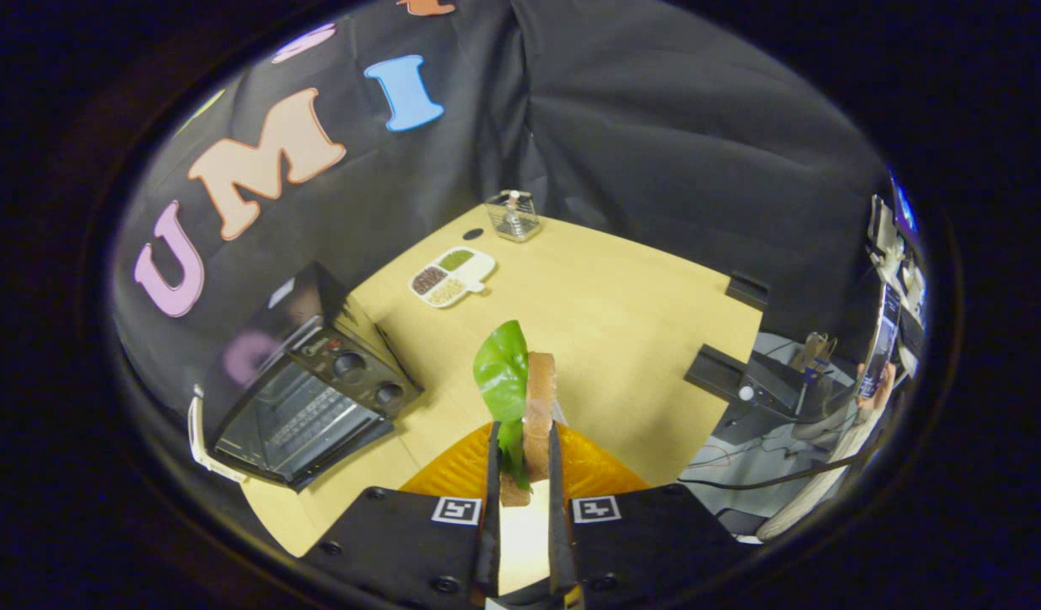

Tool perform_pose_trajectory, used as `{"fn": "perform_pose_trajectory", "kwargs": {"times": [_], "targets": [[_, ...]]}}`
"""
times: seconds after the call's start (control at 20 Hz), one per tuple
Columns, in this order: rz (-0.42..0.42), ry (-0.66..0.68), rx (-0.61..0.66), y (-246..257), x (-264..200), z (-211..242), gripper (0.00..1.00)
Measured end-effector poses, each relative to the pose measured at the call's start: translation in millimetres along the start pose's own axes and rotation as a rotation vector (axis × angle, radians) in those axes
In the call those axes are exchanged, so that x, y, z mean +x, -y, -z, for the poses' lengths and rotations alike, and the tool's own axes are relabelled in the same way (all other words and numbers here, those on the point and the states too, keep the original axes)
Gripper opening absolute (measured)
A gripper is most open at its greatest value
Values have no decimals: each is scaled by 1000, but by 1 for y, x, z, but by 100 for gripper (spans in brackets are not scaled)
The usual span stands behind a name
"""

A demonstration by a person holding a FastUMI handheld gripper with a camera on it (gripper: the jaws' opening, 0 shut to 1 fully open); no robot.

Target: Open the toaster oven, put the food inside, and close the toaster oven door.

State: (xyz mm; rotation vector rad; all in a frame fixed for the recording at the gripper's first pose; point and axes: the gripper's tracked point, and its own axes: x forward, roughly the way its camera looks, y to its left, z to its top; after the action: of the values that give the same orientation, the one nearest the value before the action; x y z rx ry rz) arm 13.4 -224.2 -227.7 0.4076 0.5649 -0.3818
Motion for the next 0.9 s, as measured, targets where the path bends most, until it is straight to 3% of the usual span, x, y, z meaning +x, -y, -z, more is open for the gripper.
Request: {"fn": "perform_pose_trajectory", "kwargs": {"times": [0.3, 0.5, 0.7, 0.9], "targets": [[-303, 131, 258, -74, -20, 18, 25], [-441, 110, 453, -102, -10, 59, 24], [-576, 119, 621, -131, 4, 66, 24], [-683, 96, 669, -166, 18, 77, 24]]}}
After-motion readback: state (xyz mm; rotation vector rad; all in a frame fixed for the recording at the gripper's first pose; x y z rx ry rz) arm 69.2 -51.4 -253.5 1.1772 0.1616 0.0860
